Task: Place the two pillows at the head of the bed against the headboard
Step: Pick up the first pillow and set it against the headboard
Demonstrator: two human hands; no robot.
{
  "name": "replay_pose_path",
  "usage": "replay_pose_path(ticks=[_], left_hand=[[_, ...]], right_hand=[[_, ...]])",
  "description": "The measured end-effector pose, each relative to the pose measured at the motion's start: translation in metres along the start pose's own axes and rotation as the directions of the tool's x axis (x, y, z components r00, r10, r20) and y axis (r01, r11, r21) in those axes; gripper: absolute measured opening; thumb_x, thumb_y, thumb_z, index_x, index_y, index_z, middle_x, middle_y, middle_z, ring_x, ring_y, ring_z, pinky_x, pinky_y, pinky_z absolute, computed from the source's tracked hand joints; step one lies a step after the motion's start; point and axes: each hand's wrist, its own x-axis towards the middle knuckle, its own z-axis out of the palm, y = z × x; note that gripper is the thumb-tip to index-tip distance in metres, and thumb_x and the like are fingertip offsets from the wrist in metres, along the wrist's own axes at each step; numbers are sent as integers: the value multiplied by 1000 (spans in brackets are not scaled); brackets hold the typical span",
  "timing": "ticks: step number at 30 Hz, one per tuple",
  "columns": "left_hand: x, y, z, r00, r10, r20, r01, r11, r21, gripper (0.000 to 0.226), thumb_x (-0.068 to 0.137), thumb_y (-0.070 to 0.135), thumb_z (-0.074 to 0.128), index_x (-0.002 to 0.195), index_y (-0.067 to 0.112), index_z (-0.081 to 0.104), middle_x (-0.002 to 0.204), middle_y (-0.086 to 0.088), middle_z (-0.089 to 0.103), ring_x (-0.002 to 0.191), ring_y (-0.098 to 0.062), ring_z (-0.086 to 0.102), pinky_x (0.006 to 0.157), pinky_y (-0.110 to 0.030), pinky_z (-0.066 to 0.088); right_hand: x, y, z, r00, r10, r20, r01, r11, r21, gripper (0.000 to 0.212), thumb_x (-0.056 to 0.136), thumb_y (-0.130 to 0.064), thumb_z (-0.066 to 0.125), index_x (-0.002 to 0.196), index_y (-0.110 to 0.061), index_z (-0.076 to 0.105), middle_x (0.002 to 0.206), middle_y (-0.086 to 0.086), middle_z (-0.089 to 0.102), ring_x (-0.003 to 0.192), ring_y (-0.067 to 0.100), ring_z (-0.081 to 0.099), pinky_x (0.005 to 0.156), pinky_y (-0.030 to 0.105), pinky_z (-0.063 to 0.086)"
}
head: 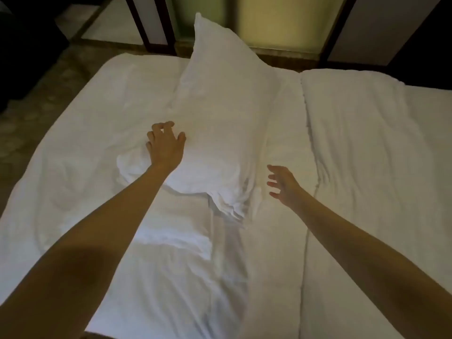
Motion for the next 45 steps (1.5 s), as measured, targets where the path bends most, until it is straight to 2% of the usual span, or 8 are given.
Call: replay_pose_path(ticks=[6,9,15,21,30,36,40,45], left_hand=[[40,-32,21,992,6,123,-38,964,263,60,95,49,36,142,12,32,144,-19,37,131,-39,34,107,-49,23],[51,-47,34,996,-20,89,-10,945,328,63,94,54,30,140,11,34,139,-21,45,126,-40,41,105,-49,26],[54,-63,56,998,-59,4,53,928,369,70,91,59,29,122,-2,43,115,-27,57,104,-42,53,90,-47,39],[64,-74,60,995,-98,5,92,955,281,70,90,65,20,106,4,48,101,-26,63,92,-43,60,77,-44,41],[48,-67,64,973,-197,117,199,980,-14,77,89,67,22,106,3,61,110,-27,62,100,-42,57,85,-44,42],[-66,-63,100,946,-269,182,307,924,-226,70,96,53,28,95,-5,67,99,-32,66,96,-41,62,80,-39,43],[-151,-69,114,907,-338,252,404,865,-296,62,95,55,27,65,10,58,66,-8,59,75,-33,60,68,-35,42],[-232,-83,113,849,-449,279,523,790,-320,58,94,58,26,63,18,57,68,1,58,71,-24,57,70,-33,42]], right_hand=[[51,8,41,996,59,-73,-66,994,-88,55,87,-46,57,128,-11,47,135,19,49,122,32,47,96,42,33],[74,18,56,994,66,-92,-79,986,-146,67,85,-61,49,128,-9,50,131,9,55,104,24,50,85,35,32],[106,36,78,975,117,-187,-142,982,-124,86,85,-70,34,136,-2,42,132,18,55,116,33,53,92,37,40],[127,37,84,959,51,-279,-83,991,-103,53,100,-37,28,126,3,51,125,24,59,114,36,55,91,36,41],[105,30,39,914,-231,-335,139,951,-277,54,100,-39,31,111,5,61,106,24,65,88,29,57,75,33,42],[40,44,-39,834,-465,-297,241,791,-562,53,98,-39,34,53,-15,46,56,5,51,60,24,49,58,31,34],[-10,85,-72,848,-429,-311,162,769,-618,52,98,-40,36,54,-12,46,56,3,49,58,22,46,60,33,33],[-71,137,-97,863,-399,-309,146,784,-603,51,97,-43,37,57,-14,49,60,3,54,59,21,50,56,34,36]])
